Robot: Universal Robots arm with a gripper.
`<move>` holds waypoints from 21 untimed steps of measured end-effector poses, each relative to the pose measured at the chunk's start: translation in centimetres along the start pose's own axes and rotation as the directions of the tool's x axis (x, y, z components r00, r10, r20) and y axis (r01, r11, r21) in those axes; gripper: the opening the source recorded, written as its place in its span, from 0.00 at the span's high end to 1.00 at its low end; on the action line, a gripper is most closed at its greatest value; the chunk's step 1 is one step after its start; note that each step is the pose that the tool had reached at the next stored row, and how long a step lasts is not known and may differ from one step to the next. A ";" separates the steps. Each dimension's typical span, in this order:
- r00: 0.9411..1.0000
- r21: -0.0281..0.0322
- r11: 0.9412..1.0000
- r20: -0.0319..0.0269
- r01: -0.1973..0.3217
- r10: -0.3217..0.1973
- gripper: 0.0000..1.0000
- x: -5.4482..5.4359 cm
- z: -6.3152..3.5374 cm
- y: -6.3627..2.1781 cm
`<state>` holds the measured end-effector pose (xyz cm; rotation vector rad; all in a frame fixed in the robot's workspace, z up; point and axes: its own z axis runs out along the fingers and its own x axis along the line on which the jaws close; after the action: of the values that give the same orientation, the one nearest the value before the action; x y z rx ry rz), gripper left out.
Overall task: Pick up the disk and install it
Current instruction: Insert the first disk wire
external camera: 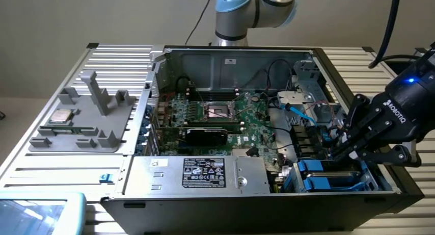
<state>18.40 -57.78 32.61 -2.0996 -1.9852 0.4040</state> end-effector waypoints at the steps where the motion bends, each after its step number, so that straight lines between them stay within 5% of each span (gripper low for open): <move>1: 1.000 0.000 1.000 0.000 0.000 0.000 0.84 0.0 0.02 0.01; 21: 1.000 0.000 1.000 0.003 0.009 -0.009 0.84 0.0 0.31 0.11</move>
<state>18.39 -57.81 32.29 -2.0911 -1.9953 0.4053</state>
